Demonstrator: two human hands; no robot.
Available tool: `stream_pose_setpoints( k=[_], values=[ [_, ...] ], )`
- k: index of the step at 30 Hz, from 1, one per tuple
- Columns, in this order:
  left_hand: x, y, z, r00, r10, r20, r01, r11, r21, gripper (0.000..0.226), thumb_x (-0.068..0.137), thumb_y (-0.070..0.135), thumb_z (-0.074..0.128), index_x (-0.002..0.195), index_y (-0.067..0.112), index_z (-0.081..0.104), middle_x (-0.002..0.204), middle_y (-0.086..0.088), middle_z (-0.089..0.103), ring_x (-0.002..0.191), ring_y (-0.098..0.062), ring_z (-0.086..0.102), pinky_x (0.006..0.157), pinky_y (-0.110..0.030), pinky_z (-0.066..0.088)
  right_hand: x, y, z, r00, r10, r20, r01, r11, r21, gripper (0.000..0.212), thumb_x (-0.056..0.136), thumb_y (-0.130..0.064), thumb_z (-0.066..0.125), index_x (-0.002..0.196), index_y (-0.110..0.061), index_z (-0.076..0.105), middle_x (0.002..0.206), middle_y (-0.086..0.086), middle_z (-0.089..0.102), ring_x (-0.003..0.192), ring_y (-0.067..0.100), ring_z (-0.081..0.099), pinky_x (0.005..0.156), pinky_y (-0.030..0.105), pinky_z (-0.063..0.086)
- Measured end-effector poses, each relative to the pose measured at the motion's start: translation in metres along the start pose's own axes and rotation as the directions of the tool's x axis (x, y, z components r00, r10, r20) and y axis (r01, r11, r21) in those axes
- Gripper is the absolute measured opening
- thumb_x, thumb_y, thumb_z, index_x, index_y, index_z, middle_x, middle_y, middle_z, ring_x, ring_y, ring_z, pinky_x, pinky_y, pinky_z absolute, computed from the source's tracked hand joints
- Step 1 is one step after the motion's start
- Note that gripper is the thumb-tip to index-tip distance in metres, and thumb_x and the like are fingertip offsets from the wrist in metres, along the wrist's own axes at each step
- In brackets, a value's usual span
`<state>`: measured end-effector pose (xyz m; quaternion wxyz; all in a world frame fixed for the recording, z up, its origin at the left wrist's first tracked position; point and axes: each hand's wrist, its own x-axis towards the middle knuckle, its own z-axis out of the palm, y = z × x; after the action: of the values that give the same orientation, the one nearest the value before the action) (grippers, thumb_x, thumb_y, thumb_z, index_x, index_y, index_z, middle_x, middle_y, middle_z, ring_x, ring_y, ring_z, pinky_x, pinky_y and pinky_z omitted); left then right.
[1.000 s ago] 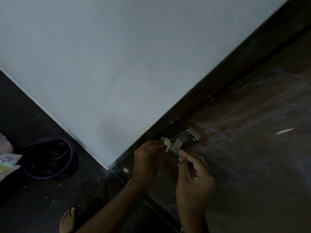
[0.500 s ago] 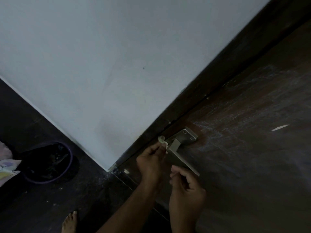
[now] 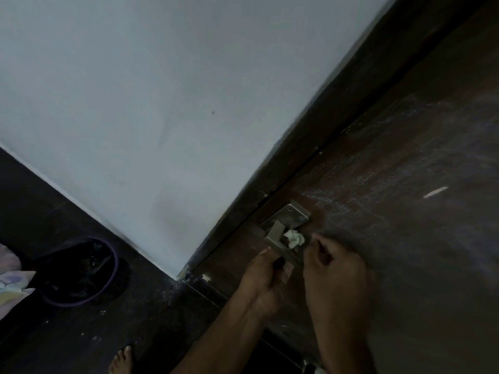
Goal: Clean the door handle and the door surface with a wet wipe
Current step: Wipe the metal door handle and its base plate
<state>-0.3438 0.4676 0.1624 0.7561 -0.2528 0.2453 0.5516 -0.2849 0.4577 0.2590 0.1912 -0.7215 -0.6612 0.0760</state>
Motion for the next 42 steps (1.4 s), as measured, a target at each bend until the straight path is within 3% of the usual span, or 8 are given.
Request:
stream_pose_setpoints(
  k=[6, 9, 13, 16, 21, 28, 35, 42],
  values=[
    [-0.008, -0.002, -0.008, 0.994, -0.052, 0.098, 0.053, 0.999, -0.006, 0.03, 0.093, 0.007, 0.043, 0.107, -0.006, 0.066, 0.105, -0.017, 0.061, 0.094, -0.026, 0.054, 0.099, -0.035, 0.037, 0.021, -0.01, 0.008, 0.947, 0.116, 0.299, -0.068, 0.984, -0.166, 0.045, 0.1, -0.05, 0.047, 0.082, -0.017, 0.07, 0.071, -0.001, 0.069, 0.065, 0.009, 0.064, 0.053, 0.024, 0.044],
    [-0.015, 0.001, -0.01, 0.994, 0.006, 0.112, -0.007, 1.0, 0.009, 0.026, 0.086, 0.014, 0.046, 0.064, 0.009, 0.058, 0.062, -0.004, 0.053, 0.062, -0.017, 0.045, 0.071, -0.031, 0.037, 0.024, -0.01, 0.019, 0.934, 0.138, 0.328, -0.075, 0.977, -0.198, 0.041, 0.101, -0.048, 0.046, 0.092, -0.017, 0.071, 0.081, -0.002, 0.071, 0.071, 0.007, 0.061, 0.054, 0.021, 0.027],
    [-0.019, 0.005, -0.019, 0.985, 0.137, 0.102, -0.156, 0.967, 0.202, 0.025, 0.087, 0.021, 0.05, 0.067, 0.013, 0.06, 0.069, -0.006, 0.057, 0.072, -0.022, 0.05, 0.078, -0.038, 0.037, 0.021, -0.012, 0.03, 0.96, 0.145, 0.241, -0.096, 0.975, -0.202, 0.032, 0.101, -0.042, 0.05, 0.094, -0.02, 0.071, 0.088, -0.003, 0.071, 0.085, 0.012, 0.062, 0.079, 0.03, 0.036],
    [-0.027, 0.013, -0.025, 0.933, 0.358, 0.028, -0.316, 0.784, 0.534, 0.03, 0.093, 0.024, 0.05, 0.079, 0.014, 0.074, 0.085, -0.011, 0.07, 0.087, -0.028, 0.06, 0.084, -0.041, 0.044, 0.017, -0.01, 0.034, 0.983, 0.146, 0.113, -0.146, 0.989, -0.007, 0.025, 0.096, -0.036, 0.061, 0.085, -0.018, 0.075, 0.075, -0.001, 0.071, 0.07, 0.012, 0.063, 0.084, 0.042, 0.054],
    [-0.043, 0.023, -0.018, 0.583, 0.797, 0.159, -0.668, 0.359, 0.652, 0.022, 0.098, 0.014, 0.057, 0.101, 0.026, 0.076, 0.092, 0.011, 0.076, 0.085, 0.001, 0.069, 0.068, -0.013, 0.053, 0.007, -0.009, 0.038, 0.991, 0.119, -0.054, -0.111, 0.986, 0.124, 0.019, 0.093, -0.033, 0.067, 0.099, -0.018, 0.077, 0.083, 0.0, 0.076, 0.075, 0.015, 0.067, 0.088, 0.046, 0.053],
    [-0.053, 0.033, 0.003, 0.279, 0.786, 0.551, -0.733, -0.197, 0.652, 0.029, 0.092, 0.006, 0.066, 0.108, 0.029, 0.074, 0.107, 0.016, 0.072, 0.104, -0.002, 0.067, 0.088, -0.017, 0.052, 0.008, -0.013, 0.035, 0.977, 0.109, -0.185, -0.061, 0.967, 0.247, 0.014, 0.09, -0.023, 0.072, 0.099, -0.014, 0.078, 0.087, 0.001, 0.077, 0.083, 0.018, 0.071, 0.082, 0.047, 0.058],
    [-0.053, 0.031, 0.006, 0.29, 0.77, 0.568, -0.75, -0.186, 0.635, 0.033, 0.09, 0.002, 0.067, 0.107, 0.029, 0.075, 0.106, 0.018, 0.072, 0.104, -0.002, 0.067, 0.086, -0.012, 0.049, 0.007, -0.01, 0.04, 0.996, 0.063, -0.056, -0.054, 0.988, 0.148, 0.019, 0.096, -0.02, 0.063, 0.109, -0.014, 0.075, 0.099, 0.008, 0.076, 0.097, 0.024, 0.069, 0.088, 0.037, 0.053],
    [-0.051, 0.031, 0.011, 0.315, 0.733, 0.603, -0.742, -0.207, 0.638, 0.033, 0.089, 0.003, 0.069, 0.11, 0.027, 0.075, 0.108, 0.019, 0.072, 0.105, -0.003, 0.067, 0.089, -0.022, 0.053, 0.011, -0.007, 0.029, 0.929, -0.11, -0.353, 0.18, 0.968, 0.173, 0.018, 0.084, -0.017, 0.079, 0.1, -0.011, 0.077, 0.089, 0.004, 0.077, 0.078, 0.014, 0.072, 0.062, 0.024, 0.056]
  ],
)
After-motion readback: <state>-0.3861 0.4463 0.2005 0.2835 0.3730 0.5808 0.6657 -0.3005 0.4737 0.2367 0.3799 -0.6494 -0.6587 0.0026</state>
